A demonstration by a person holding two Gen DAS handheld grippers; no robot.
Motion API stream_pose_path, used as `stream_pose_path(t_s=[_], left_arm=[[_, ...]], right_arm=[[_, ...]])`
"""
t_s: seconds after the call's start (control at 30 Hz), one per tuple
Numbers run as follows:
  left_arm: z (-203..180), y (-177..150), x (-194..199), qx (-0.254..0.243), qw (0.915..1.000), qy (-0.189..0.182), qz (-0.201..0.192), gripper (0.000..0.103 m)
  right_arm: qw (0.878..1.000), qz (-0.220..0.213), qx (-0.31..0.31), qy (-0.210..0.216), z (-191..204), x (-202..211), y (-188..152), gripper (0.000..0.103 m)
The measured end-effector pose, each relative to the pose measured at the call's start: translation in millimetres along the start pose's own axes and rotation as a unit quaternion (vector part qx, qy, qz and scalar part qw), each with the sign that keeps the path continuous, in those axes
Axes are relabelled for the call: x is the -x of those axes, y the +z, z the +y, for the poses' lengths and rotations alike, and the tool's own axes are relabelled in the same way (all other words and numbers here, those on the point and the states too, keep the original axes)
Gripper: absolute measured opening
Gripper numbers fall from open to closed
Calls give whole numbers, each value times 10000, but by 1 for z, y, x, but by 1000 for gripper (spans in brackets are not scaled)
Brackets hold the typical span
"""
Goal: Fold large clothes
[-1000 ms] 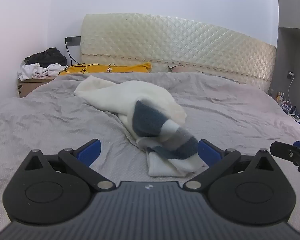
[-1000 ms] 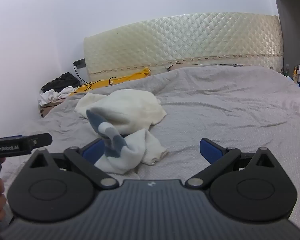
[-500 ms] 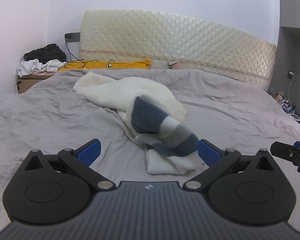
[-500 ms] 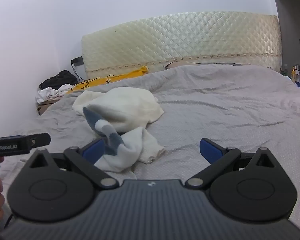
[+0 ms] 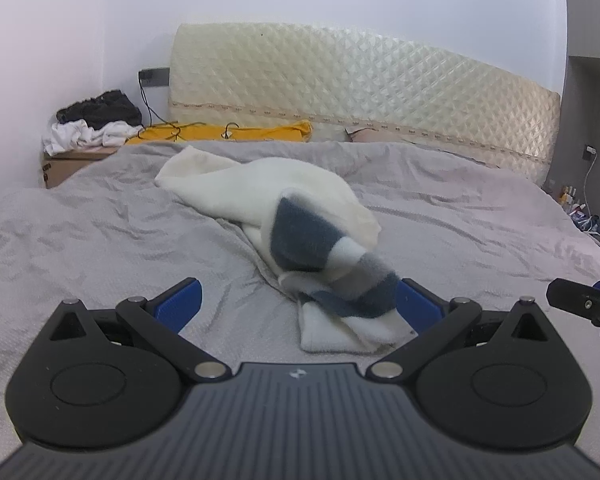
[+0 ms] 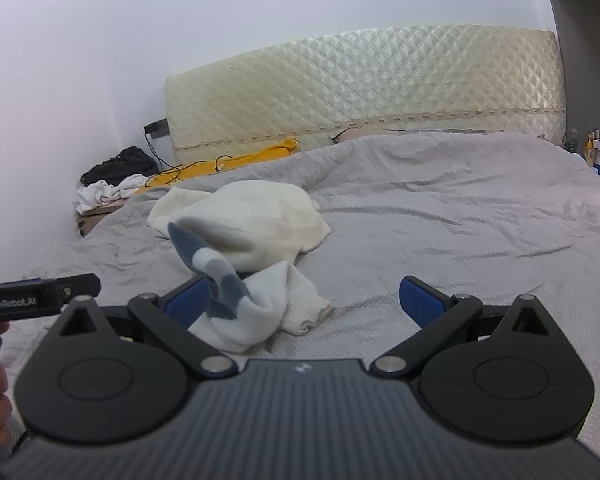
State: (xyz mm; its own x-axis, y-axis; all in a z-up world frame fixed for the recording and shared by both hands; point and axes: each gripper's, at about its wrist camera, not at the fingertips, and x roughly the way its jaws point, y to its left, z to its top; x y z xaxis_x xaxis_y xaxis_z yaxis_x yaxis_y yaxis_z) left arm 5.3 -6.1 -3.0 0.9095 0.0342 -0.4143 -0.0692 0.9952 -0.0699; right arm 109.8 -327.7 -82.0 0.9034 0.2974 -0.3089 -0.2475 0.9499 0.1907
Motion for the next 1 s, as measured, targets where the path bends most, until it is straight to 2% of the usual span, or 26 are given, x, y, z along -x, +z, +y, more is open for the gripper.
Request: stream_pose_path(t_s=[0.57, 0.73, 1.0], left_arm=[[-30, 14, 37, -170, 9998, 78, -41, 103], [-39, 26, 51, -101, 9999, 17, -108, 103], [-46, 36, 76, -217, 9997, -24, -122, 103]], right_arm=[[9994, -104, -321, 19, -14, 19, 5, 103], [9996, -149, -229, -55, -10, 21, 13, 103], [9996, -158, -187, 101, -11, 31, 15, 103]])
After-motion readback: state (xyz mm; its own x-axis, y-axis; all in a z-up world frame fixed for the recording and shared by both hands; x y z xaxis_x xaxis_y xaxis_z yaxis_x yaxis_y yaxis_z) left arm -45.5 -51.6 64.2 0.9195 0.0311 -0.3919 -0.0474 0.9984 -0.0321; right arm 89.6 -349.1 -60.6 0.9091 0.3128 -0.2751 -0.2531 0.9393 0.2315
